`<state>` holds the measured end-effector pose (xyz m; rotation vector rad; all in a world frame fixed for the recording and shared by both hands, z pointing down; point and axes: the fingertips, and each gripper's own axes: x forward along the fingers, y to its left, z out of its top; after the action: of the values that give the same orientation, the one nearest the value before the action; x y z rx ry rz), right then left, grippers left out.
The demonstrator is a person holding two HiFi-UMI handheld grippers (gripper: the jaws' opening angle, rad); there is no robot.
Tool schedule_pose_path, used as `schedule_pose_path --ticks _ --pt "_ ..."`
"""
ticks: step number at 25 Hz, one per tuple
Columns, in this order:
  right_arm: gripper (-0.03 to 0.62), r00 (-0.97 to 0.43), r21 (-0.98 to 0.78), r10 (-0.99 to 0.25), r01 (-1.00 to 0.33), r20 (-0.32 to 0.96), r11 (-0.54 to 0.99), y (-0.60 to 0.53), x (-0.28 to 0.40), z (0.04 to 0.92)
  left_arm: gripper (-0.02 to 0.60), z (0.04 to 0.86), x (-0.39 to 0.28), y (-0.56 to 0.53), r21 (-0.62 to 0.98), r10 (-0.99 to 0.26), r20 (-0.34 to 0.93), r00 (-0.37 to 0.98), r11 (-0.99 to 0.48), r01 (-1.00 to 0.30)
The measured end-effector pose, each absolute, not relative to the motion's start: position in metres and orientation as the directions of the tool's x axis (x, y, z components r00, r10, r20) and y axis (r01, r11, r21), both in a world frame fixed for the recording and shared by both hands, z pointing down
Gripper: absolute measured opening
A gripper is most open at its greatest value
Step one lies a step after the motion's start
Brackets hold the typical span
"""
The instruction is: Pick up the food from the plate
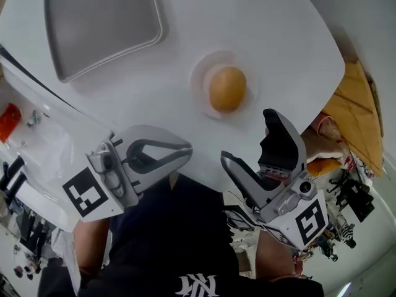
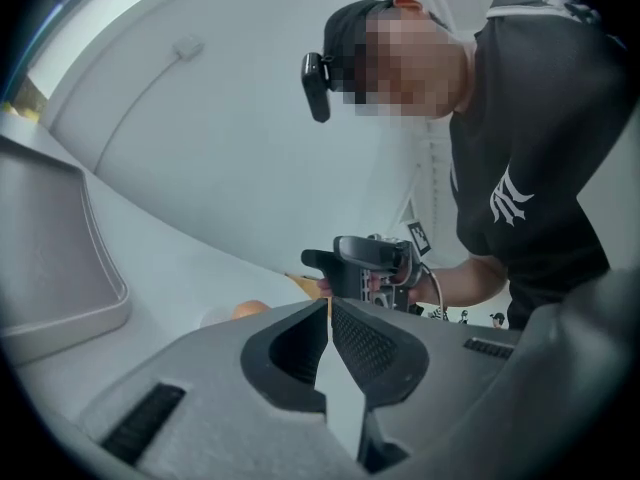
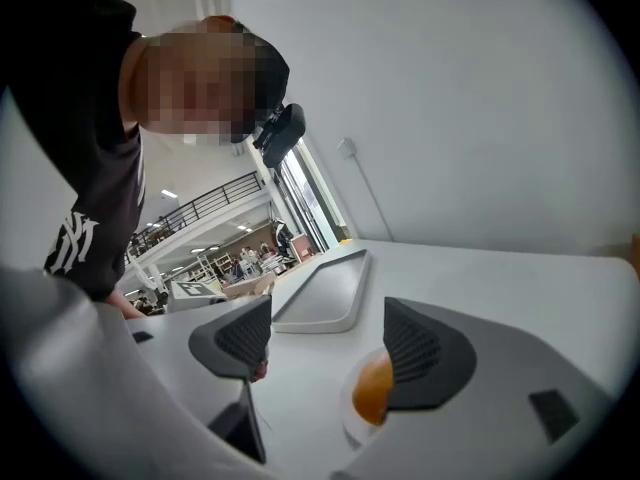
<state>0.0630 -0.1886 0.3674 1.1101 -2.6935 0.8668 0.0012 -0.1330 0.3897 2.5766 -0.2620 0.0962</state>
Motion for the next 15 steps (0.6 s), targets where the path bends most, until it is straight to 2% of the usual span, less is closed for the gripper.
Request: schedule_pose_path --ticks 8,15 --pt "0.373 -0.631 -0.34 -0.601 -0.773 0.49 0.535 -0.208 0.053 0.426 0.011 0.381 0.0 -0.126 0.497 -0.162 0.096 0.982 -0.847 -0.188" --pt "0.396 -0.587 -0.297 -0.58 -0.801 0.565 0.52 -0.216 0.056 0.455 0.011 0.395 -0.002 -0.128 0.507 -0.145 0.105 0.984 -0.843 -0.178"
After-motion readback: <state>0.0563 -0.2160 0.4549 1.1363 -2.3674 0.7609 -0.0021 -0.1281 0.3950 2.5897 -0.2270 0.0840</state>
